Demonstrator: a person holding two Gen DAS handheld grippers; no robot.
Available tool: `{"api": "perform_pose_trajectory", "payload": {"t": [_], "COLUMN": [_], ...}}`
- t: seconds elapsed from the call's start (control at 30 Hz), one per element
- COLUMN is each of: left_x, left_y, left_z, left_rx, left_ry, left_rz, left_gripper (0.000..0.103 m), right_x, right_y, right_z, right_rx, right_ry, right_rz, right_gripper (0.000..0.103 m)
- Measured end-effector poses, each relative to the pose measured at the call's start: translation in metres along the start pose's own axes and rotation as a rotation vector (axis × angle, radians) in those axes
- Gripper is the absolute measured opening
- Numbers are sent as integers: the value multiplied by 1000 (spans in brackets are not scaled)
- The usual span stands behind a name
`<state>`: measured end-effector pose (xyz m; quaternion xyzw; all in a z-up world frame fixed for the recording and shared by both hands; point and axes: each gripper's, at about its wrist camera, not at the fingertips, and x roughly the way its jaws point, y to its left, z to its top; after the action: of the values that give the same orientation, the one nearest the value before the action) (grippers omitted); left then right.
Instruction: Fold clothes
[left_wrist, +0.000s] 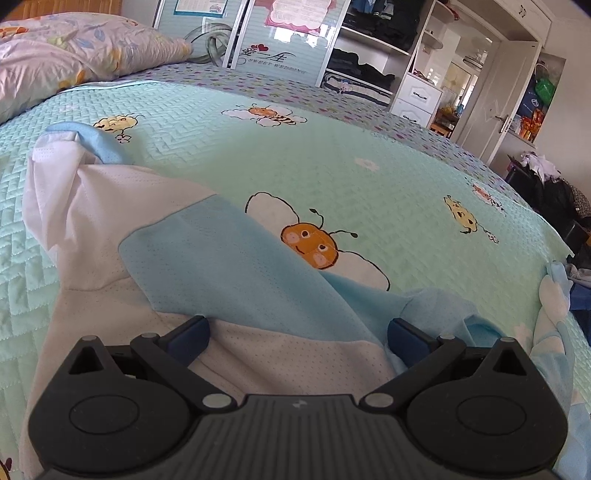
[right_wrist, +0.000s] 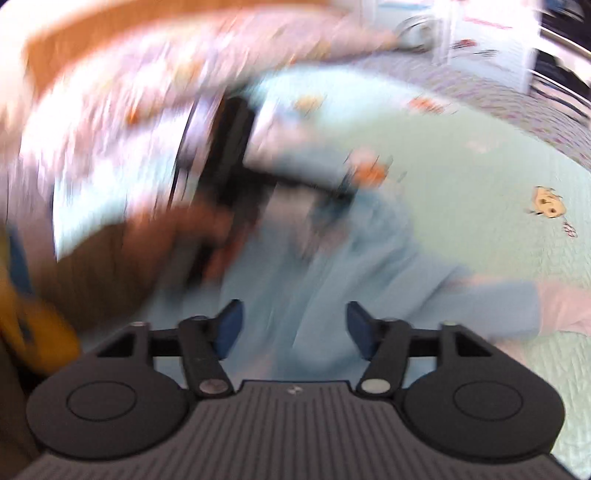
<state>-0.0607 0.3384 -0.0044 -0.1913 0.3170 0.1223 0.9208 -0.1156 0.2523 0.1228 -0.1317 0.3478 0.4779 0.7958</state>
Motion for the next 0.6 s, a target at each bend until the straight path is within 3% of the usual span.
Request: {"api": "perform_pose_trajectory", "payload": {"t": [0.07,0.13,0.3,0.37,0.5,0.6], "left_x": [0,-1,-1,0,0,-4], "left_y": [0,1,3,4,7,10], "left_z": [0,0,1,2,3,4], "left_rx": [0,0,2,0,-4,-22], "left_ry": [0,1,2,3,3,-2], "left_rz": [0,1,2,2,0,-10], "left_gripper": [102,102,102,102,102,102], "right_x": [11,32,88,98,92,83], "right_y": [-17,-37,-80,-89,-71,-50], "right_z": [16,29,41,35,17,13], "right_rx": [60,105,257,315,189,34], "right_ry": [-19,18,191,243,223,128], "right_rz": [-110,-197,-236,-186,-128,-188], "right_gripper": [71,71,71,67,37,10]}}
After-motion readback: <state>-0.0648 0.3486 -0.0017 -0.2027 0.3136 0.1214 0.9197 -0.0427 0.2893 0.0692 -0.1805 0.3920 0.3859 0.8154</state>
